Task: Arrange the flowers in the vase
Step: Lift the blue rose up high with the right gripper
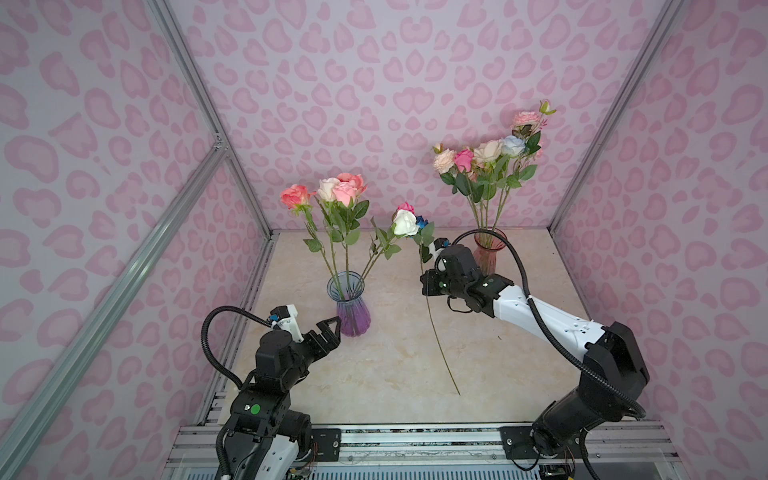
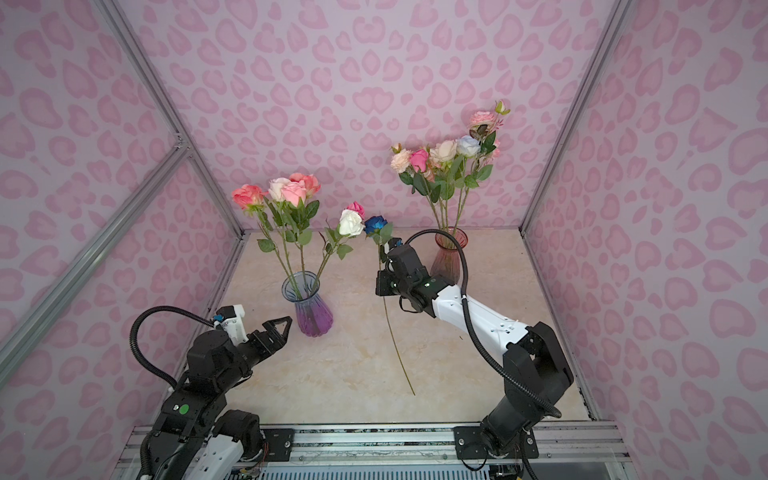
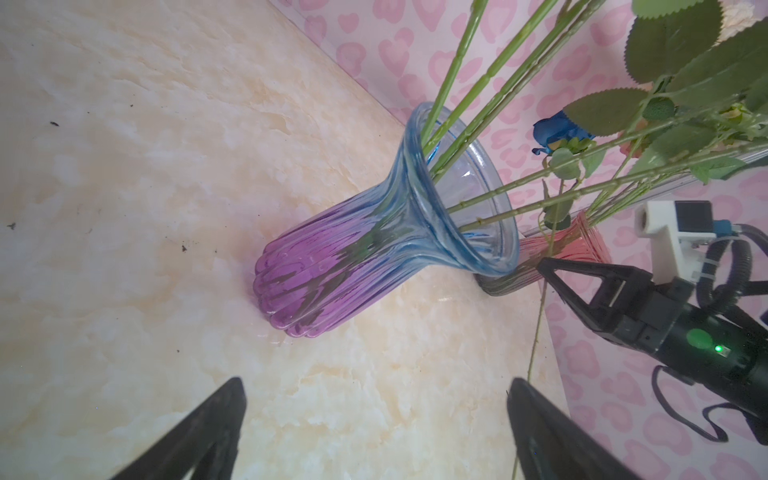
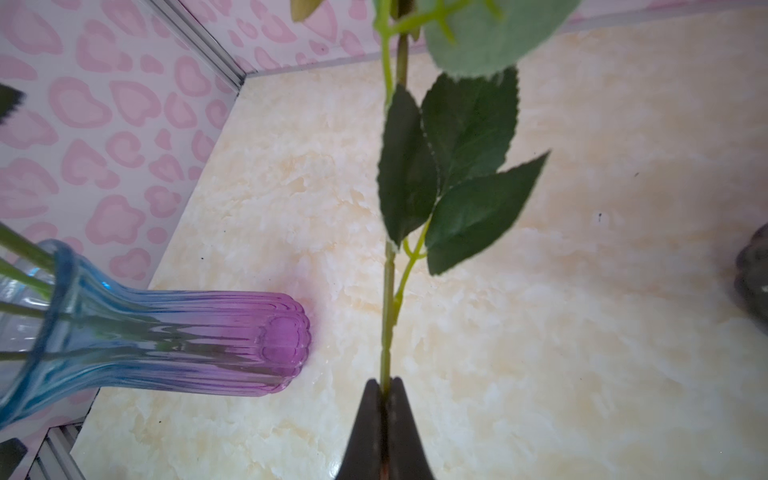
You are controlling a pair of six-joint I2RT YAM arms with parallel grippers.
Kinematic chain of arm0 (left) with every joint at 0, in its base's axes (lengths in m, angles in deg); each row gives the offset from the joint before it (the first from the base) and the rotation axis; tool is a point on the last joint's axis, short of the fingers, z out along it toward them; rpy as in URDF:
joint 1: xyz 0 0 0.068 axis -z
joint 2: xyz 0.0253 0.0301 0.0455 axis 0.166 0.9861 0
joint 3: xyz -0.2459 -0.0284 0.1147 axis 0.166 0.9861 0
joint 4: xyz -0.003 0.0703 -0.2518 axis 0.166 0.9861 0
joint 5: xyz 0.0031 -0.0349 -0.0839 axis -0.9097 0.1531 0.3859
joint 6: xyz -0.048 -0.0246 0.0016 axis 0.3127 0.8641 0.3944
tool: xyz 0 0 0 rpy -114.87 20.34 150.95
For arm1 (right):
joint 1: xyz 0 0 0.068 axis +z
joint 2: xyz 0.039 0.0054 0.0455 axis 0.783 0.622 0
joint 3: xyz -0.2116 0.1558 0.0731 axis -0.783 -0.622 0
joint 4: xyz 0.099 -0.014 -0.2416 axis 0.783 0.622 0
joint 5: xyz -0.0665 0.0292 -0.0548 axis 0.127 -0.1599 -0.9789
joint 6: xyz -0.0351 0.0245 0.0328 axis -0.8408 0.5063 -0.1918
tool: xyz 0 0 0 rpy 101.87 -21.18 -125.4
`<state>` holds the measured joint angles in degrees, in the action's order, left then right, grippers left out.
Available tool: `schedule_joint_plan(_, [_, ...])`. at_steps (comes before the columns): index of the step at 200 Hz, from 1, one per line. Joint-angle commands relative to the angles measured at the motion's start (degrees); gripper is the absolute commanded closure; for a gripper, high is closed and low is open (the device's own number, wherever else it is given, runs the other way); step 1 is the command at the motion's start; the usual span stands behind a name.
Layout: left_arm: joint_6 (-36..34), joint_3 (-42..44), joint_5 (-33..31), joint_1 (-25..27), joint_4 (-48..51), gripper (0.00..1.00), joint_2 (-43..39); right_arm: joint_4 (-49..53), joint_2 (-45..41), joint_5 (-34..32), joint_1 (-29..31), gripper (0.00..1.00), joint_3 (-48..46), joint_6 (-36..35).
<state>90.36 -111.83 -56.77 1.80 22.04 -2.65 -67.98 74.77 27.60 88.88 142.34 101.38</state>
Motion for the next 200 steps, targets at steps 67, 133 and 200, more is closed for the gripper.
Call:
schedule_joint_plan(67, [0.1,-0.2,1.1,0.0,-3.9,0.01,2.8,3.6,-13.5,-4.0,0.3,0.98,1.4,-4.5])
schedule_joint_plan(133, [-1.6,-2.9,0.1,0.0,-2.5,0.01,3.1,-11.5,-28.9,-19.6,9.1,0.99,-6.9,-11.1])
schedule_joint_plan(200, [-2.0,-9.4,-8.0,-0.1,5.8,0.01,2.0,-24.6,-27.9,-19.9,21.6,0.99,1.7,-21.4])
